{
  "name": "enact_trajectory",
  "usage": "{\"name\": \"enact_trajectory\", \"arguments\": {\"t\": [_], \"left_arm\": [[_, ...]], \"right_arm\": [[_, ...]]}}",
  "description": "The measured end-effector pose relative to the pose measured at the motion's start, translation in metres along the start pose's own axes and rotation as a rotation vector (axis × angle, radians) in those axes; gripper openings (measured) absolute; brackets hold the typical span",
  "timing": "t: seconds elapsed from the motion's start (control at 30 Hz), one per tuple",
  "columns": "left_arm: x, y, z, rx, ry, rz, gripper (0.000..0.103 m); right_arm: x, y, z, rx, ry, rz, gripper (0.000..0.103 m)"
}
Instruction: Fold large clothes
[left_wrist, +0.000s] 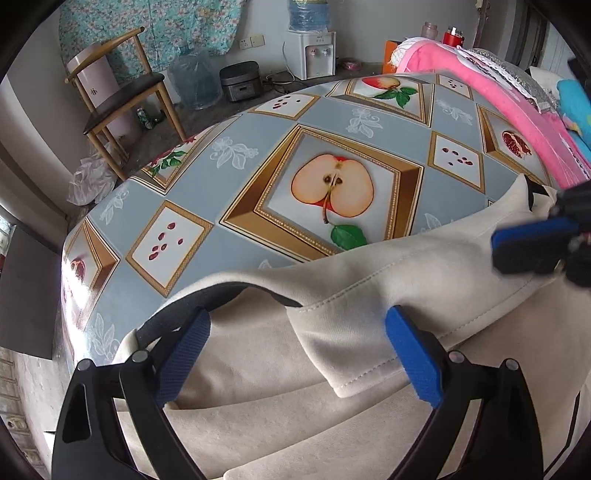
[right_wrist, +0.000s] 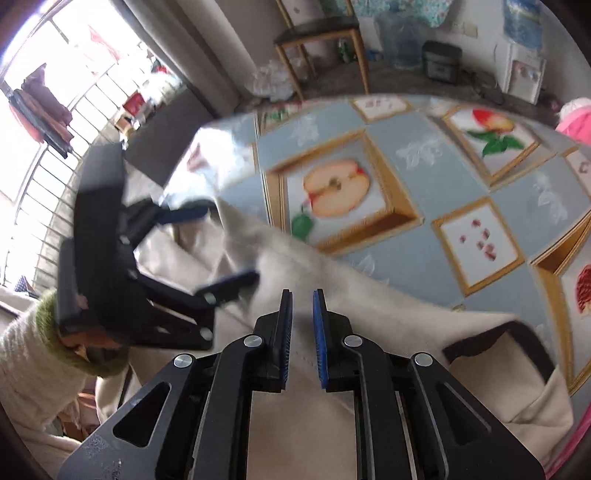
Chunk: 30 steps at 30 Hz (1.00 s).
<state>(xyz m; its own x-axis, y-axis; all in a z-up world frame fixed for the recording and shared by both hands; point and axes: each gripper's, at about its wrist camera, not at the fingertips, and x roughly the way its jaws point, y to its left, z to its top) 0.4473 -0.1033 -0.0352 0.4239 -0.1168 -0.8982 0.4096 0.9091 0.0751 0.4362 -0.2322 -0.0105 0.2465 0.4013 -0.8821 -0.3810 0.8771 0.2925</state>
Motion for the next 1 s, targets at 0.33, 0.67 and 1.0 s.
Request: {"name": "enact_trajectory", "arguments": {"t": [0.33, 0.67, 1.0], "left_arm": [[0.006, -0.012, 0.002, 0.067, -0.005, 0.024, 0.094], [-0.007, 0.007, -0.008, 0.06, -0.043, 0.008, 0.094], [0.006, 0.012, -0.01, 0.011, -0.014, -0.014, 0.094]], "right_arm": [[0.023, 0.003, -0.009, -0.012, 0.068, -0.081, 0.013], [-0.046, -0.061, -0.045, 0.376, -0.02, 0.014, 0.061], [-0.017, -0.056, -0.044, 0.384, 0.041, 0.02, 0.013]]}}
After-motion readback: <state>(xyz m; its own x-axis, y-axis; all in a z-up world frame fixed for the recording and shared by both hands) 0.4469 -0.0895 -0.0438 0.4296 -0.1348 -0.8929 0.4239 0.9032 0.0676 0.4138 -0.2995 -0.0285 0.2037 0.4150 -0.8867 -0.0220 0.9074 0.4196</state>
